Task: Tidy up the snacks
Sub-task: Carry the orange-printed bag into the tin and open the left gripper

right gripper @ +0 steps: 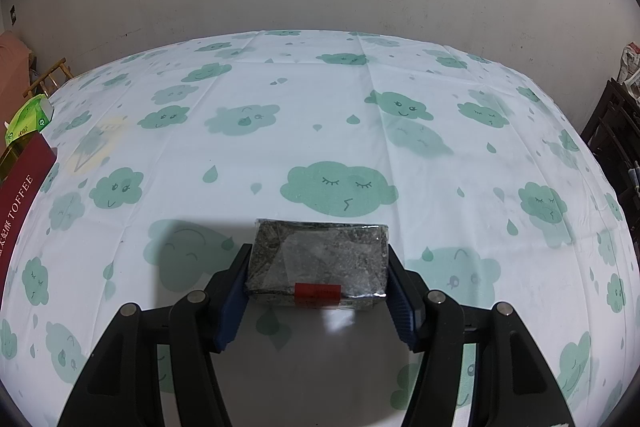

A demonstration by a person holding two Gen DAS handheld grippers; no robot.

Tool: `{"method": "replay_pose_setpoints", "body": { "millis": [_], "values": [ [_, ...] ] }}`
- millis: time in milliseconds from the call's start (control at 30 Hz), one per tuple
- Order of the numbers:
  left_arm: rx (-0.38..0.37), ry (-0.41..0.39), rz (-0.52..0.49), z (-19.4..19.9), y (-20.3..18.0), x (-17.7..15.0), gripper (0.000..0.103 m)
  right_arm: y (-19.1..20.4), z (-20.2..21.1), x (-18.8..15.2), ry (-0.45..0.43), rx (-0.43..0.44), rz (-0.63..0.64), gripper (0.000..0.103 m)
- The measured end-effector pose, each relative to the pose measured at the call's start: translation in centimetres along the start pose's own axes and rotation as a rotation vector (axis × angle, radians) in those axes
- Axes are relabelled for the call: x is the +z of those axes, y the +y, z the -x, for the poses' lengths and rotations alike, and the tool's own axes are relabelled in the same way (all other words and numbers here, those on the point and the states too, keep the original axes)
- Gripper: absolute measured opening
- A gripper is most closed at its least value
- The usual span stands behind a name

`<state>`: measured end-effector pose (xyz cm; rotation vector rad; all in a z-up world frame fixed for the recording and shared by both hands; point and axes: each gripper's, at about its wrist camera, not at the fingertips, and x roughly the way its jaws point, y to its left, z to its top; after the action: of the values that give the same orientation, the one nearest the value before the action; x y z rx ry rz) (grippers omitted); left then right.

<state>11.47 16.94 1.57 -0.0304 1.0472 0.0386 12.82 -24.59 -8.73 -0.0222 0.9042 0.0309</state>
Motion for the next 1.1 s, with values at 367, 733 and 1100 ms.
{"method": "replay_pose_setpoints", "body": {
  "millis": [367,733,1100],
  "values": [
    [0.037,0.063,-0.040,-3.7,-0.2,-1.2,0.020,0.0,0.0,0.0,0.000,0.000,0.000,0.062],
    [0.060,0.092,-0.041,-5.5,0.2,-1.5,0.021,0.0,0.0,0.0,0.000,0.000,0.000,0.062],
    [0.070,0.097,-0.042,-5.7,0.4,-1.5,0.030,0.0,0.0,0.0,0.000,0.000,0.000,0.062]
  ]
}}
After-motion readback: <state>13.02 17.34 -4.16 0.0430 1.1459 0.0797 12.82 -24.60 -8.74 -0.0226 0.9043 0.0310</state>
